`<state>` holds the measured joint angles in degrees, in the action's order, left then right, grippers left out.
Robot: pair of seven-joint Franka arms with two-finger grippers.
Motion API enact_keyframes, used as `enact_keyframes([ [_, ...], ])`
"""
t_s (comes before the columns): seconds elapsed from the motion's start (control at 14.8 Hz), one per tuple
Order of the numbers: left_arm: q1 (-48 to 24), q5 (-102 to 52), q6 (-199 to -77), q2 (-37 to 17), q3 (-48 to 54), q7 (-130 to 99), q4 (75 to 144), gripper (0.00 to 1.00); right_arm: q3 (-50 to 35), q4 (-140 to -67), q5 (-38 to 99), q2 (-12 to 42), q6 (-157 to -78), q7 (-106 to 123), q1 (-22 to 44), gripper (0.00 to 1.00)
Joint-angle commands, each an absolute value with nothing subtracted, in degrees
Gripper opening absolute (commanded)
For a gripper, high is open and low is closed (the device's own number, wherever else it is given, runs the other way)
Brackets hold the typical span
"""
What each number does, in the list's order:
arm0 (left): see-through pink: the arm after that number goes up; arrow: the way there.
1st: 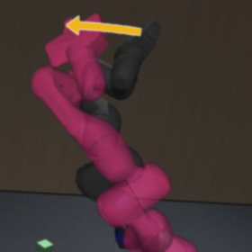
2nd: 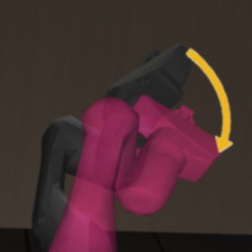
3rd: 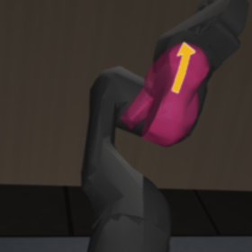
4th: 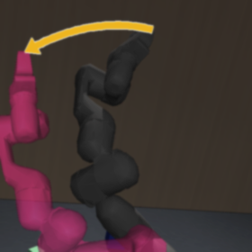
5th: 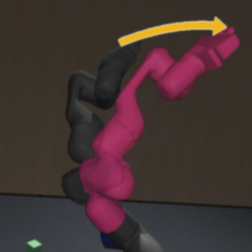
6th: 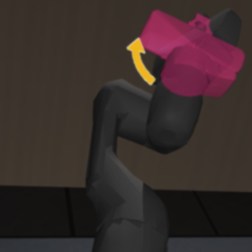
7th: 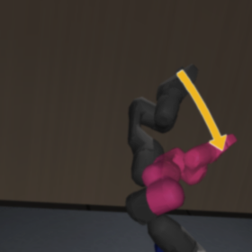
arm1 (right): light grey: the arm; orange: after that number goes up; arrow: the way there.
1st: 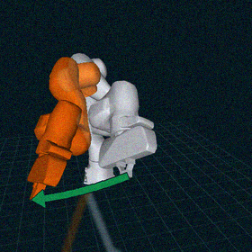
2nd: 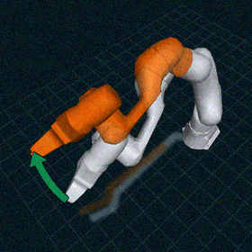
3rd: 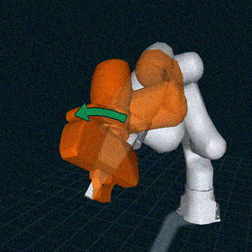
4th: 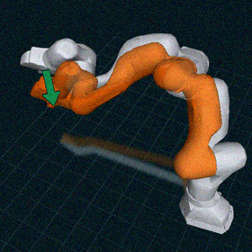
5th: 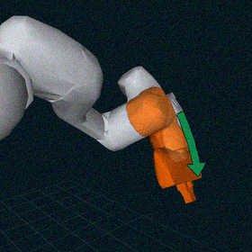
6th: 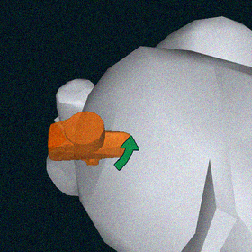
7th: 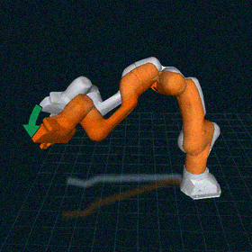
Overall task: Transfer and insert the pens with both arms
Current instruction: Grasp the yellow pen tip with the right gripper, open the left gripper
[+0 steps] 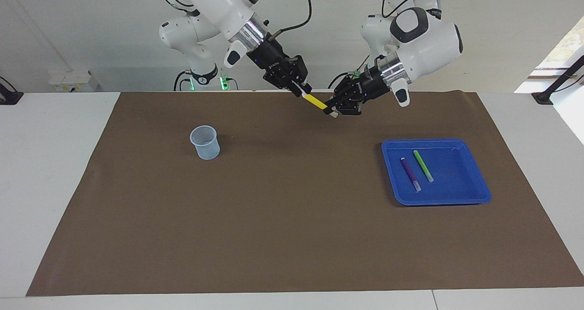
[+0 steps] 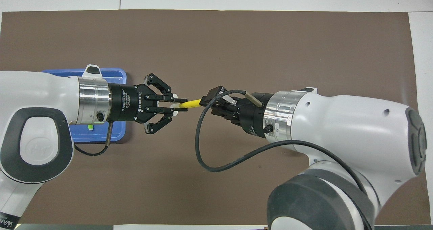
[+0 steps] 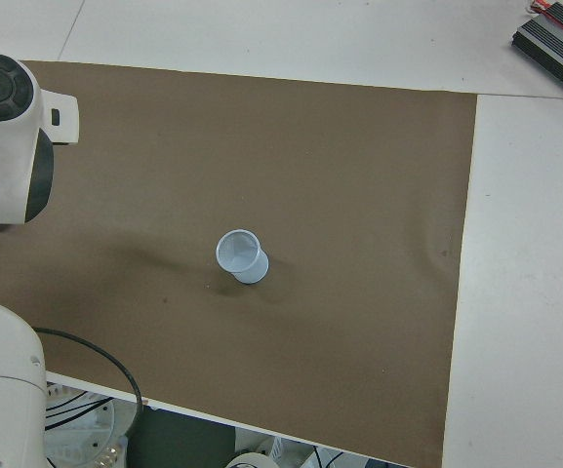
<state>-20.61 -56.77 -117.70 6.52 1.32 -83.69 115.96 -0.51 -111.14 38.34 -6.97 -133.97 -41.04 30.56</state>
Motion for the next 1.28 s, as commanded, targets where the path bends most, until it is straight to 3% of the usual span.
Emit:
enact_keyframes([
  [0.0,-21.36,-58.10,-119.00,8.26,0.79,-84.20,117.86,0.00,-0.53,-111.89,37.62,-7.12,-136.05,-40.69,30.94,0.40],
  [0.88,-21.36,-58.18,-119.09,8.26,0.79,-84.20,117.86,0.00,-0.53,-112.06,37.62,-7.03,-137.37,-40.17,30.76,0.36],
  [1.21,-21.36,-58.36,-119.18,8.26,0.79,-84.11,117.86,0.00,-0.53,-112.41,37.53,-7.03,-137.46,-39.99,30.41,0.26],
])
